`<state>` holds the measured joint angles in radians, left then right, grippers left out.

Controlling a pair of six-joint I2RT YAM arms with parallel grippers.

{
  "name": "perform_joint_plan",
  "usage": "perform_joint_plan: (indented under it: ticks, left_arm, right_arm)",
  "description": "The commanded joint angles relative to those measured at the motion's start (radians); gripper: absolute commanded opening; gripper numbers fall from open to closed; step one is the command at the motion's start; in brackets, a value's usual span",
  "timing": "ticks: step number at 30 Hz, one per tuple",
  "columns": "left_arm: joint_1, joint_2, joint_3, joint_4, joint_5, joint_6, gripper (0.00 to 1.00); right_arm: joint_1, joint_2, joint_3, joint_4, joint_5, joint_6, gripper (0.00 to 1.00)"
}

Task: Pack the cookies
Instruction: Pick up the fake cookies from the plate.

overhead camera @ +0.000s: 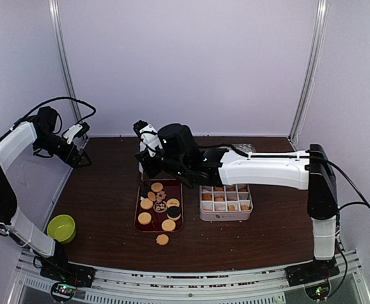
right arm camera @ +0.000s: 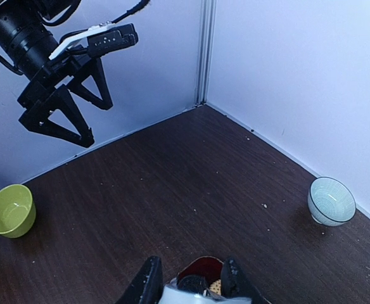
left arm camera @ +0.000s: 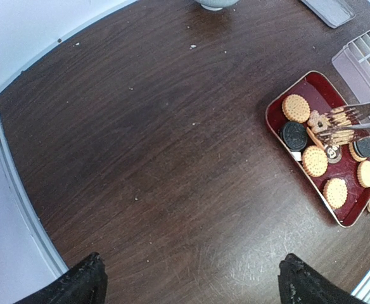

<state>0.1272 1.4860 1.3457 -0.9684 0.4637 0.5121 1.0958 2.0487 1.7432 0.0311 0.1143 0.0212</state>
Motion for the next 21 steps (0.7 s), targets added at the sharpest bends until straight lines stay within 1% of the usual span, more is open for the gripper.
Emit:
perform_joint_plan:
  ticks: [1,6,21]
  left_arm:
    - [0.001,-0.021,-0.004,0.007,0.005,0.013,0.97]
    - [0.001,-0.018,-0.001,0.004,0.009,0.012,0.97]
    - [0.0,-0.01,0.007,-0.001,0.008,0.011,0.97]
  right_arm:
    - [0.016,-0.013,0.007,0.014,0.071,-0.043,0.31]
    - [0.021,-0.007,-0.005,0.002,0.07,-0.032,0.35]
    - [0.024,0.024,-0.016,0.004,0.041,0.005,0.35]
